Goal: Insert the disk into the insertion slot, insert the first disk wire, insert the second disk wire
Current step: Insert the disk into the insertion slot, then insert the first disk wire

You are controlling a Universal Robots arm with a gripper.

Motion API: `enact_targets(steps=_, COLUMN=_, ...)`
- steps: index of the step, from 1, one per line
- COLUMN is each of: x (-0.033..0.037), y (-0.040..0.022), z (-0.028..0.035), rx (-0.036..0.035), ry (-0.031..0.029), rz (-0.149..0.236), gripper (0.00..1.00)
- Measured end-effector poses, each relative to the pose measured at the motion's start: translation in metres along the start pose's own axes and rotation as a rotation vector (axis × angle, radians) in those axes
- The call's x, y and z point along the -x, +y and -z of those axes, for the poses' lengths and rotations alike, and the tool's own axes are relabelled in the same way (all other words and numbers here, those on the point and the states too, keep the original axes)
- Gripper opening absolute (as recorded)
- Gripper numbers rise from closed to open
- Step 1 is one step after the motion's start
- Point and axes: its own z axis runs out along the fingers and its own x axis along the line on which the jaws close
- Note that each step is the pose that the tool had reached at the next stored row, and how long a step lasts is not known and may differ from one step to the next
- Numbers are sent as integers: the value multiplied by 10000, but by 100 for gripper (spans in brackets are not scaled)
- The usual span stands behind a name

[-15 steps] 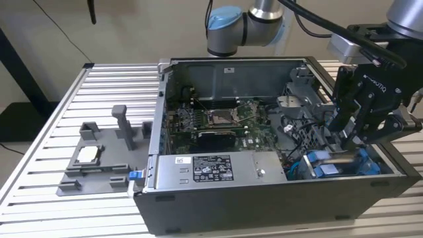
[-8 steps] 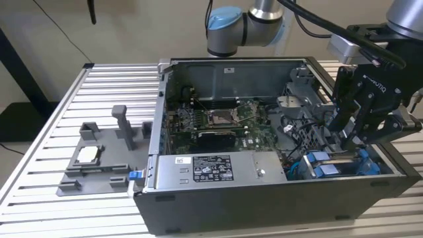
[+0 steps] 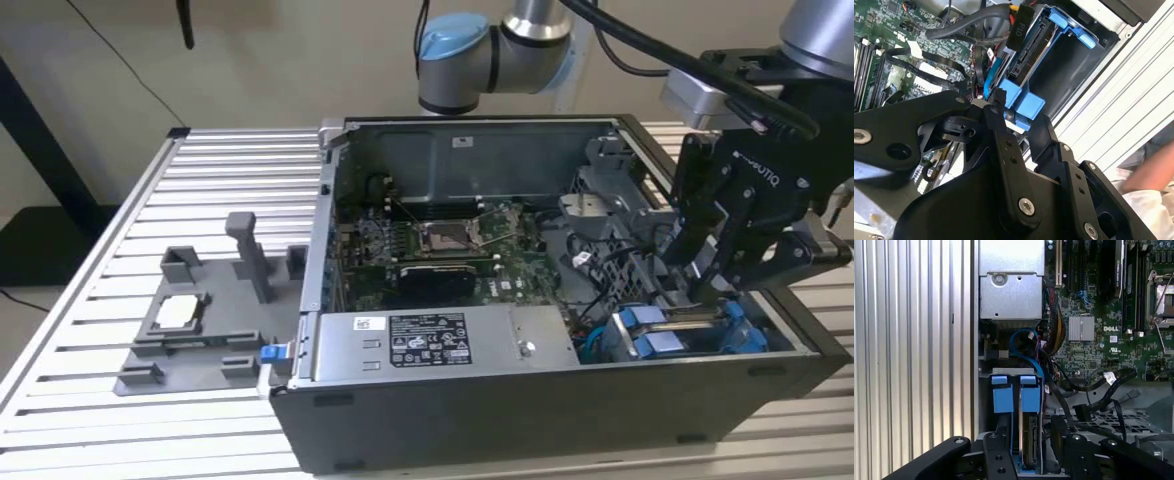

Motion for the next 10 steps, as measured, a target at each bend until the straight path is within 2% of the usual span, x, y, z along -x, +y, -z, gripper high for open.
enact_targets(steps=4, x=0, y=2, z=24, rx=0, ry=-1, rz=-2, gripper=47)
enact_targets(steps=10, x=1, y=5, z=142, rx=0, ry=-1, rz=0, gripper=47)
